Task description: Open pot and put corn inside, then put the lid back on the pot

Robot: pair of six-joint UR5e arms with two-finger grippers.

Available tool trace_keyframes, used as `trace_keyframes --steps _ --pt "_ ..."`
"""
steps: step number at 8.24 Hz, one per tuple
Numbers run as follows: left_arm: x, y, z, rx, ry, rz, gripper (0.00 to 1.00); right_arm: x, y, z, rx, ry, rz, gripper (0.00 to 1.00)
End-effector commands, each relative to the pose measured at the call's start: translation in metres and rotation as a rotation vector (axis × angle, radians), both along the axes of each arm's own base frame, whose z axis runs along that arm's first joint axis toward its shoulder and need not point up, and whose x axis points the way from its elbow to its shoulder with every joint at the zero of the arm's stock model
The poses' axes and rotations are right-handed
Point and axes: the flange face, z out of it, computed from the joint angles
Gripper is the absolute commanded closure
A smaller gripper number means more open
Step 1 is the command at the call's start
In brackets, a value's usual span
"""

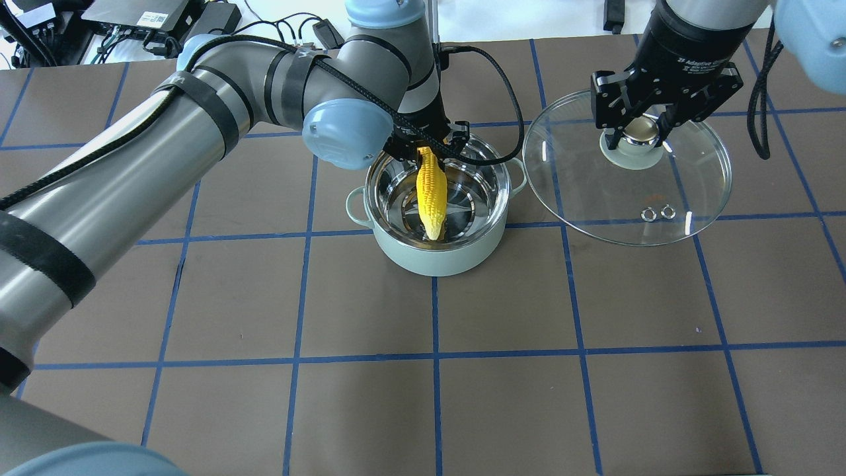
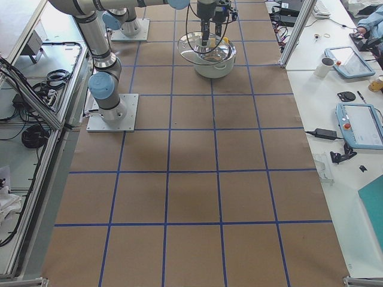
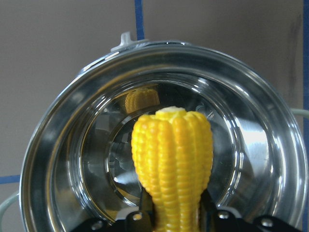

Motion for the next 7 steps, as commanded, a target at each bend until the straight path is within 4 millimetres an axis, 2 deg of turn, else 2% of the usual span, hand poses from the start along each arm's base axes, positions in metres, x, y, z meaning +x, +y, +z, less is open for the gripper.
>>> trace_keyframes --steps 1,2,4,6,7 --pt "-0.011 -0.009 -0.027 -0.008 0.006 -0.005 0.3 0.002 0.002 0.0 0.001 -0.001 0.005 0.81" --pt "-0.013 -0.007 -0.029 -0.006 0.005 -0.011 0.0 0.002 0.002 0.0 0.001 -0.001 0.005 0.81" --pt "-0.011 -0.006 -0.018 -0.017 -0.009 -0.022 0.0 0.003 0.001 -0.002 0.004 -0.002 0.006 0.81" --pt "0.001 0.002 -0.007 0.036 -0.051 -0.014 0.0 0.003 0.0 -0.003 0.004 -0.002 0.006 0.81" --pt "0.008 0.006 0.013 0.016 -0.072 -0.007 0.0 0.003 -0.003 -0.006 0.007 -0.001 0.006 0.81"
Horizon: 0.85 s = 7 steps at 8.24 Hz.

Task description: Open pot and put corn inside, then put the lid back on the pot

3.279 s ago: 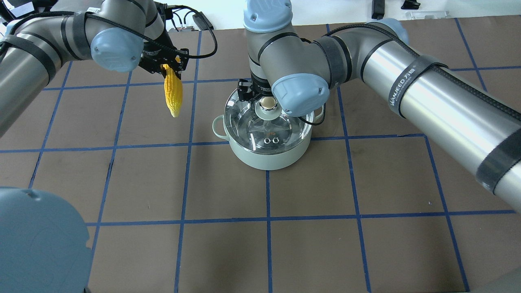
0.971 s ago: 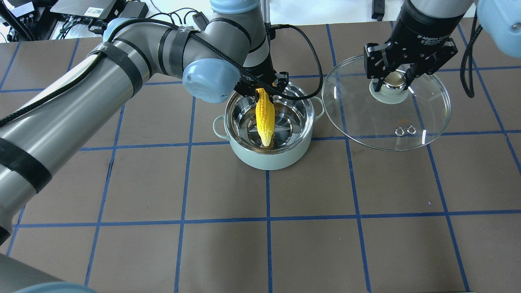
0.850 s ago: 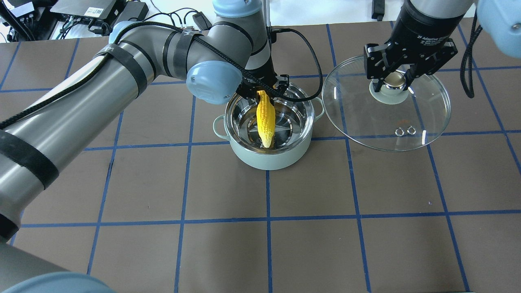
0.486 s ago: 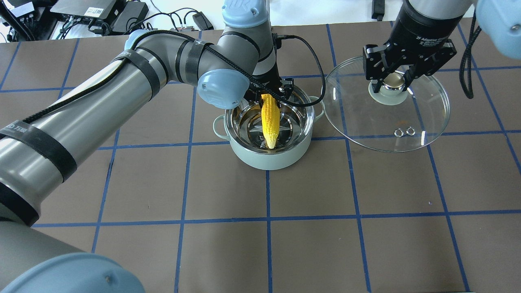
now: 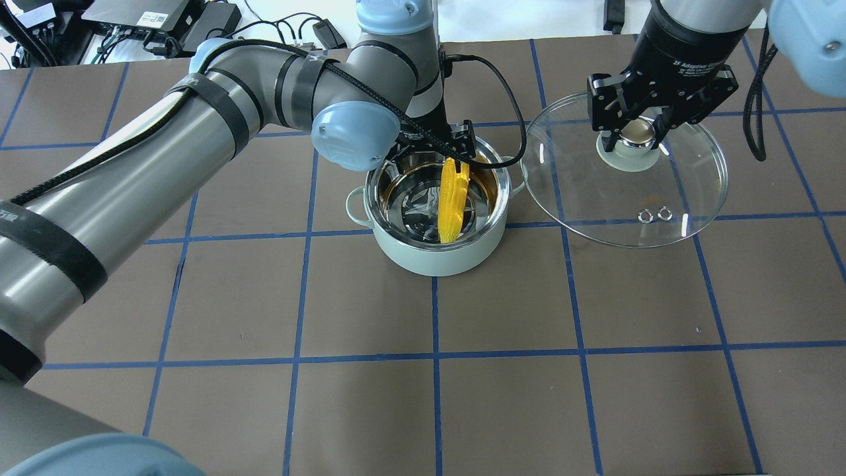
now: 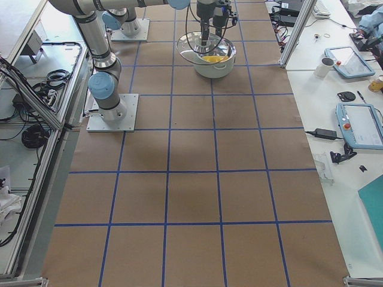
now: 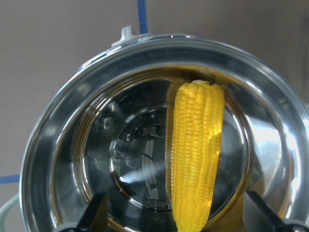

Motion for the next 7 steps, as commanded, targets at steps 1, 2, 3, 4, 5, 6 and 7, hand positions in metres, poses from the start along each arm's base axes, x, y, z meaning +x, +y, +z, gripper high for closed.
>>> trace_keyframes --steps 1,2,3,4,5,6,7 --pt "0.034 0.002 0.047 -0.038 -0.045 0.035 0.0 0.001 -0.005 -0.007 0.006 0.0 -0.014 0.82" --pt "0.09 -0.015 0.079 -0.076 -0.041 0.088 0.0 0.011 -0.016 -0.014 -0.018 -0.005 -0.02 0.82" --pt "0.149 -0.019 0.104 -0.056 -0.054 0.102 0.0 0.036 -0.033 -0.034 -0.037 -0.017 -0.035 0.82" --pt "0.188 -0.016 0.129 -0.078 -0.064 0.146 0.0 0.08 -0.056 -0.065 -0.069 -0.021 -0.041 0.81" --pt "0.202 -0.01 0.145 -0.096 -0.068 0.167 0.0 0.132 -0.07 -0.096 -0.094 -0.023 -0.055 0.81" --pt "0.208 -0.005 0.155 -0.115 -0.085 0.174 0.0 0.17 -0.08 -0.113 -0.1 -0.032 -0.072 0.81" --pt "0.208 -0.002 0.16 -0.122 -0.088 0.175 0.0 0.19 -0.084 -0.121 -0.105 -0.037 -0.075 0.81"
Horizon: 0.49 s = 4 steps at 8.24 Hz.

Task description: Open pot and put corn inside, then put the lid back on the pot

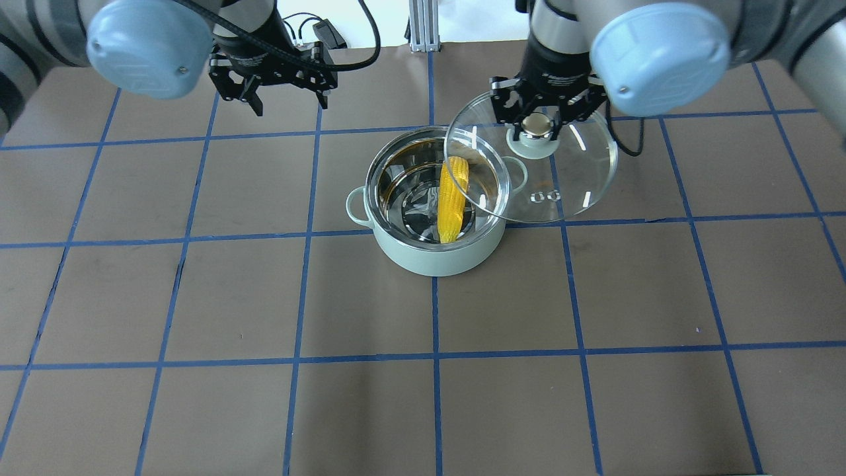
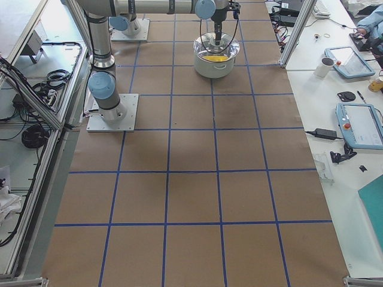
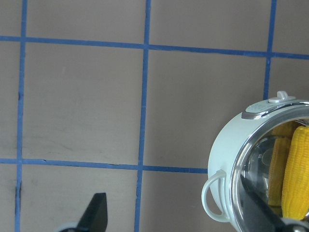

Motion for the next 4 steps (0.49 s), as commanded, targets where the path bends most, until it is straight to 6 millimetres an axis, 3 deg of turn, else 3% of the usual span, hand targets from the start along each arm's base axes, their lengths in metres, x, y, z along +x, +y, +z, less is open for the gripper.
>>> trace_keyframes --steps 1,3,4 --pt "0.012 0.013 0.023 -0.031 -0.011 0.011 0.0 0.07 -0.007 -0.036 -0.007 -0.01 -0.009 0.81" --pt "0.012 0.025 0.029 -0.014 -0.01 0.01 0.0 0.083 -0.004 -0.055 0.019 -0.001 0.002 0.81" --pt "0.011 0.028 0.031 -0.009 -0.012 0.008 0.0 0.083 -0.004 -0.055 0.019 -0.002 -0.001 0.81"
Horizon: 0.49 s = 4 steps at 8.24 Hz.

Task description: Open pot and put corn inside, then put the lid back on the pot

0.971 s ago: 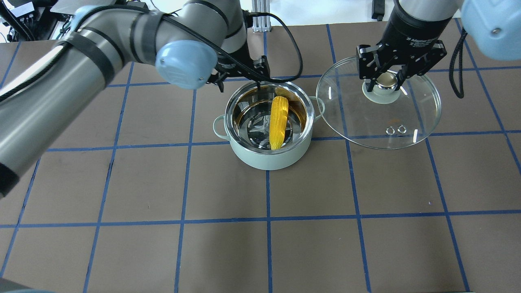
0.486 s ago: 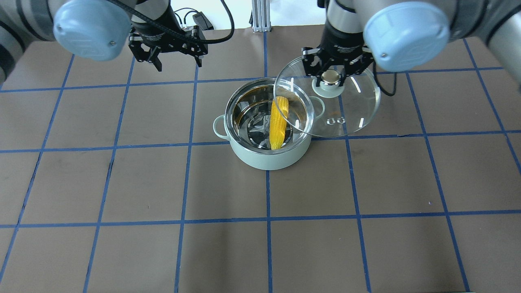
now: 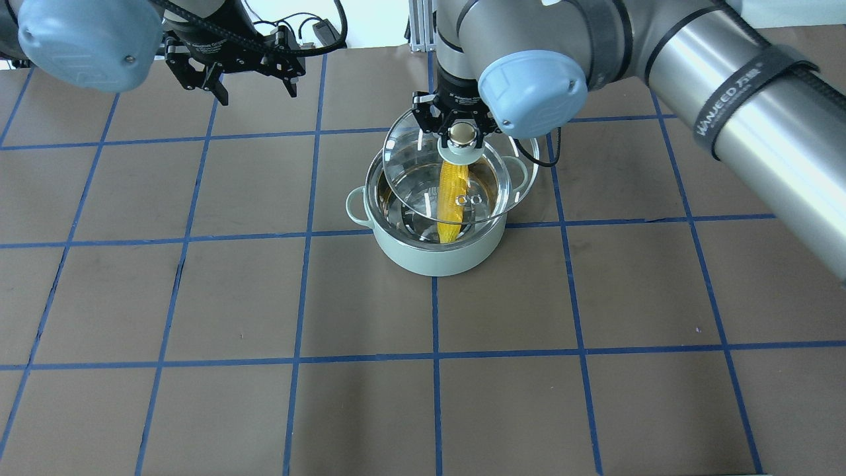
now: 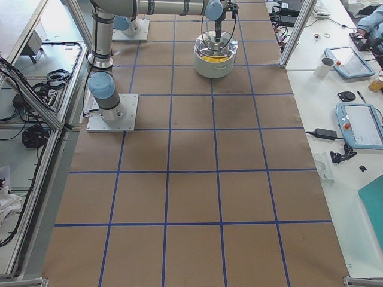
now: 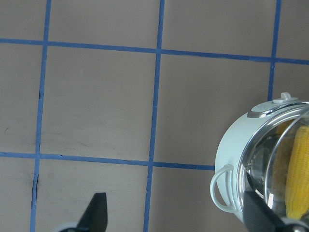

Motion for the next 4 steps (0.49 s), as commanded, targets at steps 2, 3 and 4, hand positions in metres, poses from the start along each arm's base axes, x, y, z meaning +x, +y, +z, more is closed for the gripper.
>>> trace_keyframes --steps 2,3,4 --pt "0.002 0.009 -0.001 0.036 -0.005 0.001 0.0 0.009 0.0 -0.013 -0.002 -0.008 -0.013 0.81" --pt "0.003 0.009 -0.006 0.051 -0.006 -0.002 0.0 0.009 -0.001 -0.015 -0.007 -0.009 -0.009 0.81" --pt "0.012 0.009 -0.017 0.075 -0.019 -0.074 0.0 0.009 -0.001 -0.02 0.001 -0.004 -0.006 0.81"
